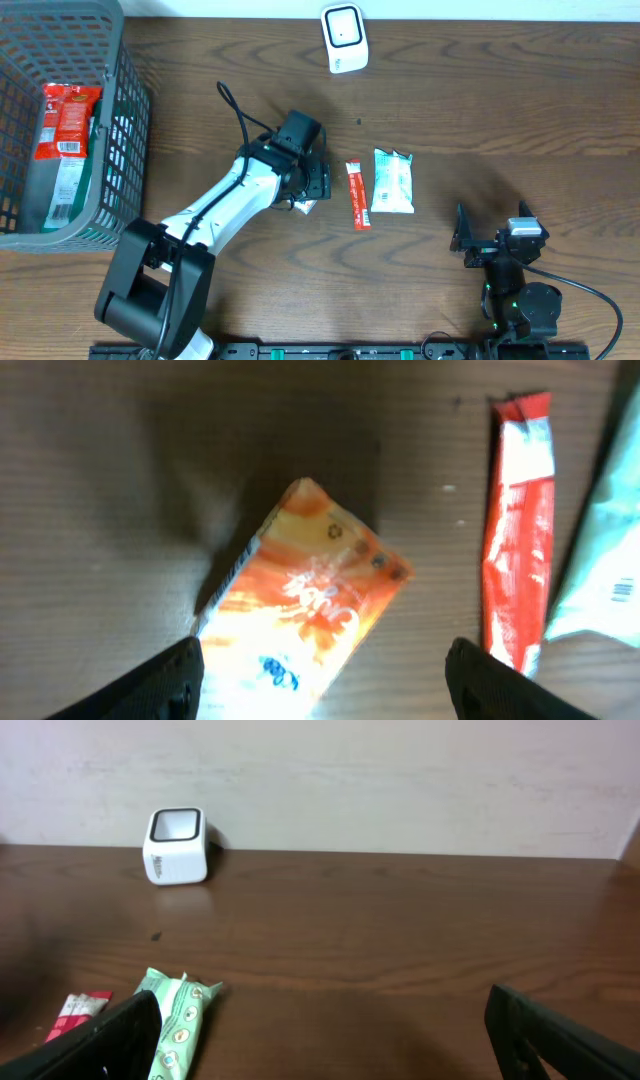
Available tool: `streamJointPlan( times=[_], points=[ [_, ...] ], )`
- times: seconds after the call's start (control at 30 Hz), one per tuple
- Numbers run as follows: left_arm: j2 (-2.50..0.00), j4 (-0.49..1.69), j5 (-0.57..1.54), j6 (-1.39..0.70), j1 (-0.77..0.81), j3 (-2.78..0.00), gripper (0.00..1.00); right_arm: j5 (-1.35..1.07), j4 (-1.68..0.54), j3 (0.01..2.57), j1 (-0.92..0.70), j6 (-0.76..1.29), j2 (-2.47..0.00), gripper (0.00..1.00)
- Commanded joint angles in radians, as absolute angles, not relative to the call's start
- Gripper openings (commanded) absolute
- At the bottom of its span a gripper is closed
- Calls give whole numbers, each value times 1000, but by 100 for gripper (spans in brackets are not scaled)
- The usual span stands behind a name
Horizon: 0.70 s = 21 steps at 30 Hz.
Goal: Scan the item barcode
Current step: 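Carry the orange sachet left of the red stick and release it, then move the left gripper back into the grey basket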
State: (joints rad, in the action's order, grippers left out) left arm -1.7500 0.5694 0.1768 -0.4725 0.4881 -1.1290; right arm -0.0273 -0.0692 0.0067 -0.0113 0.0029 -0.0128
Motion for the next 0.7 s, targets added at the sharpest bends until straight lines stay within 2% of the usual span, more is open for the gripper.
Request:
streamJointPlan(
  times=[0.0,0.17,0.33,0.67],
  points=[
    [-1709,661,167,-443,474,-1276,78,-31,-72,6,0,-8,-9,99],
    [-1681,891,118,-381,399,-1495,78,-31,-72,6,0,-8,-9,99],
    [-1652,1052,93,-343,259,-1664,78,-31,-72,6,0,-8,-9,99],
    [-1501,1019,92,-283,-86,-1766,78,-31,-72,6,0,-8,-9,99]
  ],
)
